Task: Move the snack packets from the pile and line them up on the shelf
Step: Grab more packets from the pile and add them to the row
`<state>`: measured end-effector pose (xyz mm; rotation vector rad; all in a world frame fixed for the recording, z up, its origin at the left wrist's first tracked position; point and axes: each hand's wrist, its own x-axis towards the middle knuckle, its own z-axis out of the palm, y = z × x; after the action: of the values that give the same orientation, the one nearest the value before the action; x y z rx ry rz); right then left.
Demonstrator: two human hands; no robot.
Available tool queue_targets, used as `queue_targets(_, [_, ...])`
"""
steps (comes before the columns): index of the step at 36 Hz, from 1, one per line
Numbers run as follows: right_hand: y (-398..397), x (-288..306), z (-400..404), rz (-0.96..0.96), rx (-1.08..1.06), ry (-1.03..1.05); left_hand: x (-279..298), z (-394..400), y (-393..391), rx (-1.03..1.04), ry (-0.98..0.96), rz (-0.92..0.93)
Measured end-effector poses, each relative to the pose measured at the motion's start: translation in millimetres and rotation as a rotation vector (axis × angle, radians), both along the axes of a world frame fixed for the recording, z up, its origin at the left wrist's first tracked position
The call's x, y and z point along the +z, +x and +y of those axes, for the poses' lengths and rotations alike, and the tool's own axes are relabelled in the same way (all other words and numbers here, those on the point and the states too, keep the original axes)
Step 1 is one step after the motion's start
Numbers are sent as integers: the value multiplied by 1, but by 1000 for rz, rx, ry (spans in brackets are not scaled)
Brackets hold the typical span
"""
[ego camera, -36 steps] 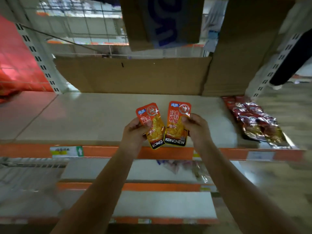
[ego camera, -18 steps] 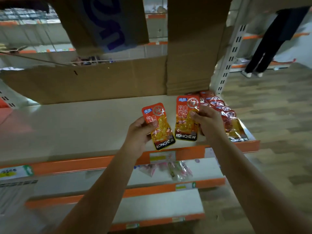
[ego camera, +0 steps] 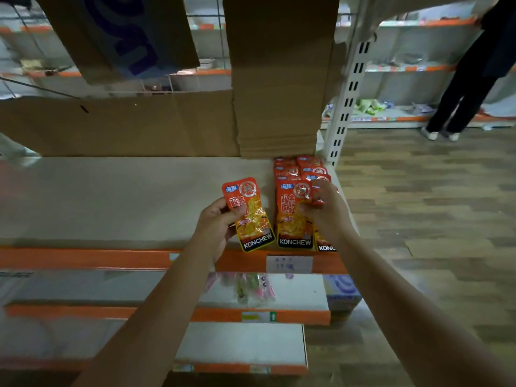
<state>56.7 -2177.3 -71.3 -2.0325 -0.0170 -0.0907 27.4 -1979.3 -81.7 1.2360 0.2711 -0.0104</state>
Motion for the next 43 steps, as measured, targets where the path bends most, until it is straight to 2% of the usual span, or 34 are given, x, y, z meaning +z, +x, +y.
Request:
queue_targets(8, [-5, -4, -4, -19, 98, -409, -4, -6, 2, 20, 23, 4])
queue_targets(21, [-8, -4, -10, -78, 121, -470, 0, -24, 11, -32, -6, 30])
queue_targets(26, [-7, -3, -21, -217, -33, -503, 4, -32, 10, -86, 17, -3])
queue_targets(29, [-7, -5, -30, -141, -143, -566, 7, -45, 9, -112, 51, -5])
queue_targets(35, [-9, -9, -38, 79, -152, -467, 3, -66, 12, -112, 296, -19])
queue_targets(43, [-12, -9, -36, 53, -144, -328, -1, -69, 11, -100, 823, -157])
